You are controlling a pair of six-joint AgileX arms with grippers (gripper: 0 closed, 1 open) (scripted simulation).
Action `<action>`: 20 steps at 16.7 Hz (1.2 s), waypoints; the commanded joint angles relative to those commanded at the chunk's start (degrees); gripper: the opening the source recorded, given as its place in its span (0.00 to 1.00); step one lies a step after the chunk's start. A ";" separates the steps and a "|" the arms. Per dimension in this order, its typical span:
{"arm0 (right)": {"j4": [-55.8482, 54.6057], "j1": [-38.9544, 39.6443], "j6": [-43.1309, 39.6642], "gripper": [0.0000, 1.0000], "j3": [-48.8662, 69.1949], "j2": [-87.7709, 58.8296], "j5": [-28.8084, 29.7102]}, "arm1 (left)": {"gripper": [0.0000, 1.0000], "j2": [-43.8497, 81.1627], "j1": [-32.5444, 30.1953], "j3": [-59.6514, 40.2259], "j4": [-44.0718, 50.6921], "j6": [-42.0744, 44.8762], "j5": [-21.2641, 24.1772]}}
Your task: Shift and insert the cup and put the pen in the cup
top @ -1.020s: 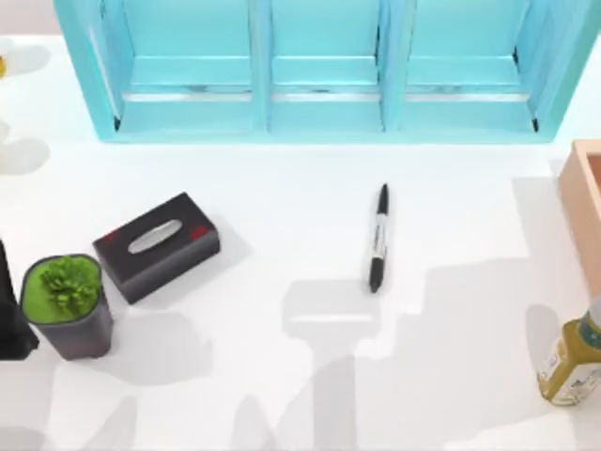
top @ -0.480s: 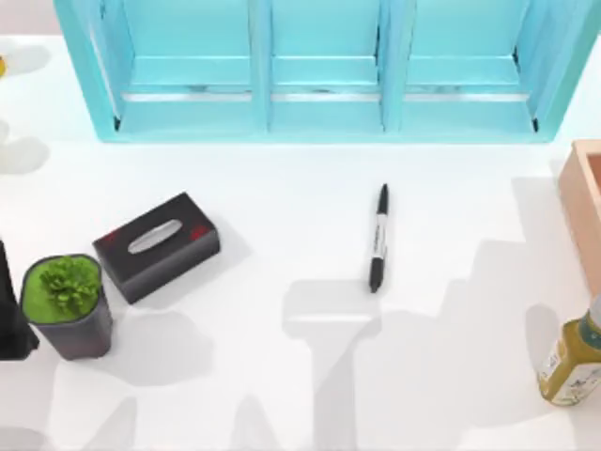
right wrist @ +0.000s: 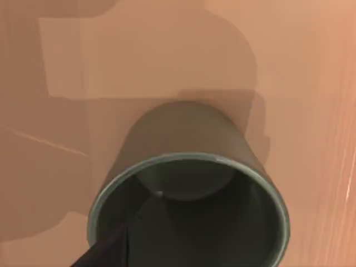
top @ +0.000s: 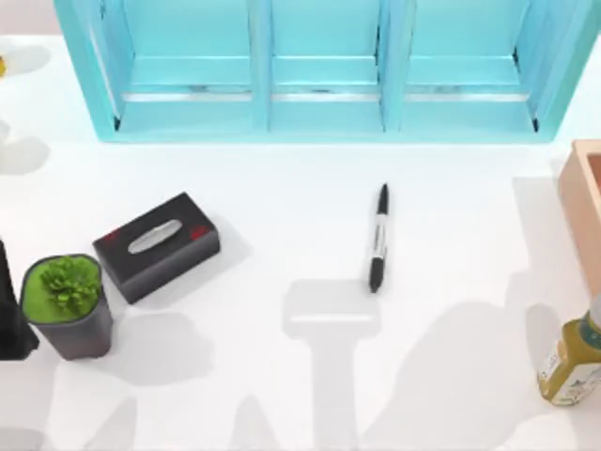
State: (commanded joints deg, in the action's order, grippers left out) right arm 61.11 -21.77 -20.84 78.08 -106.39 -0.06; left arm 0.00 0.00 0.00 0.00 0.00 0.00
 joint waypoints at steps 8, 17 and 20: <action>-8.49 -0.04 0.01 1.00 -6.93 -2.22 0.01 | 1.00 0.00 0.00 0.00 0.00 0.00 0.00; -8.49 -0.04 0.01 0.32 -6.93 -2.22 0.01 | 1.00 0.00 0.00 0.00 0.00 0.00 0.00; -8.49 -0.04 0.01 0.10 -6.93 -2.22 0.01 | 1.00 0.00 0.00 0.00 0.00 0.00 0.00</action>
State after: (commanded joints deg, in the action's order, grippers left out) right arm 52.62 -21.81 -20.84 71.15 -108.61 -0.05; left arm 0.00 0.00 0.00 0.00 0.00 0.00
